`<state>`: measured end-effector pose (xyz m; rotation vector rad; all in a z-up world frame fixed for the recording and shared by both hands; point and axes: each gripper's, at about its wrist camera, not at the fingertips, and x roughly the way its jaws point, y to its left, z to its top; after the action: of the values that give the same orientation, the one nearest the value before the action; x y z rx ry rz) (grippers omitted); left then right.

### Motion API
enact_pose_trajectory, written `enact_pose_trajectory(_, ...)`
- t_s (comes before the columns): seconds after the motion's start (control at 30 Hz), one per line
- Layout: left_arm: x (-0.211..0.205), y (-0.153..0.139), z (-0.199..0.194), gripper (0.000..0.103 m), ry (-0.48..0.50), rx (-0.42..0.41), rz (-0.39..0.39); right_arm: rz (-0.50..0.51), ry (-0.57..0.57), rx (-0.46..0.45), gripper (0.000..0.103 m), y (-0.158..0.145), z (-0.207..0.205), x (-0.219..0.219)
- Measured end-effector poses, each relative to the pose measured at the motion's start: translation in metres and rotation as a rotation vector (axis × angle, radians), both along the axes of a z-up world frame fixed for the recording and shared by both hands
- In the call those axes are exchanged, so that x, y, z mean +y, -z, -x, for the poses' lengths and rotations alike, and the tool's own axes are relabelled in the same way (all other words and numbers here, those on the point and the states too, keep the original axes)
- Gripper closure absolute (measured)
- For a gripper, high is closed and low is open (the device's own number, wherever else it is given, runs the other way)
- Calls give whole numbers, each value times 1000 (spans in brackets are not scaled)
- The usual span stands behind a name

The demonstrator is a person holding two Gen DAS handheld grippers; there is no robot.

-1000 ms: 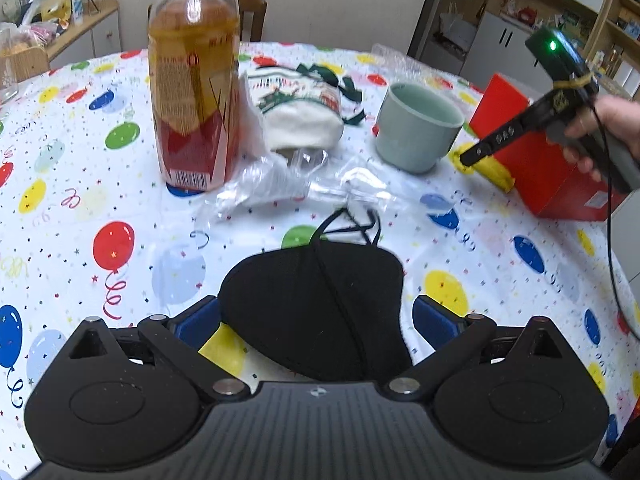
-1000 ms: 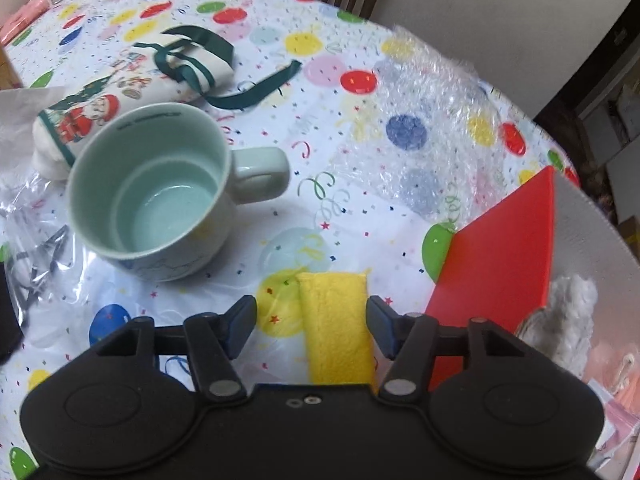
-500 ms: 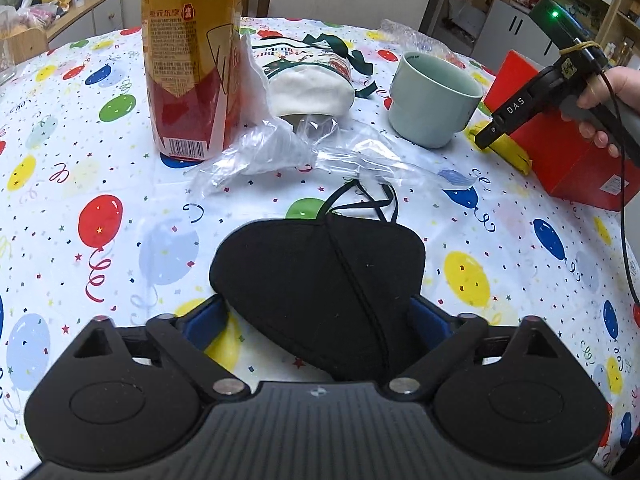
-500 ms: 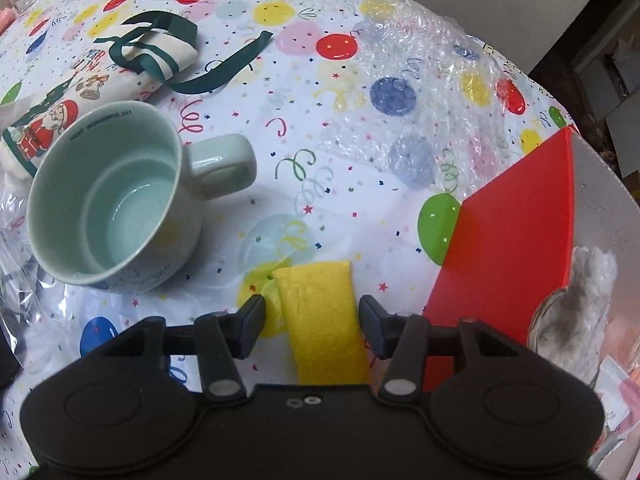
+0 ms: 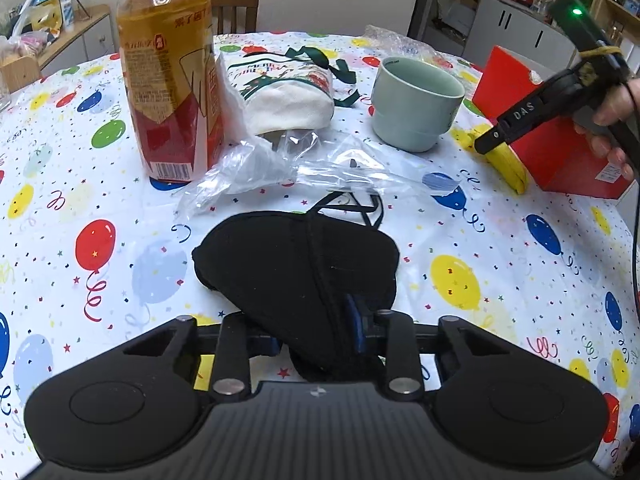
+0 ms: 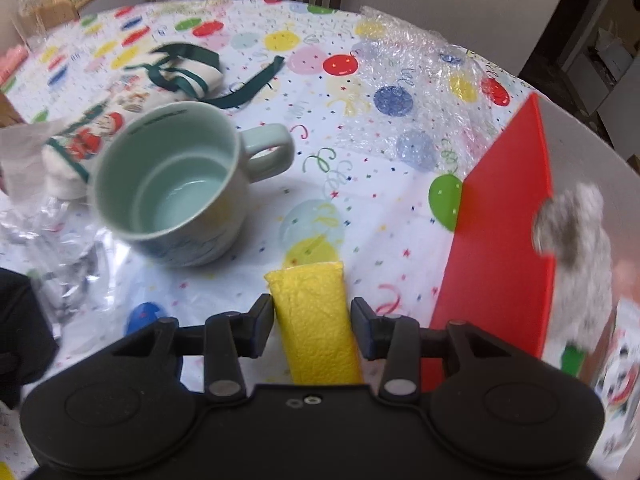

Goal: Organize soft objects
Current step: 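Grasp the yellow sponge with the right tool while the left tool grasps the black mask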

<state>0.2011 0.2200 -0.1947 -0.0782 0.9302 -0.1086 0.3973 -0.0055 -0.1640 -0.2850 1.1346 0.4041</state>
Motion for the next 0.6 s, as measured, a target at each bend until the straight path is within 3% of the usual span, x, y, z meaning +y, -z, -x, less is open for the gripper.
enact_pose_trajectory(0.2, 1, -8, 2, 84, -5, -30, 24, -87, 31, -34, 63, -17, 38, -10)
enact_pose_trajectory(0.6, -21, -48, 11, 89, 51, -149, 22, -279, 111, -147, 65, -63, 104, -46)
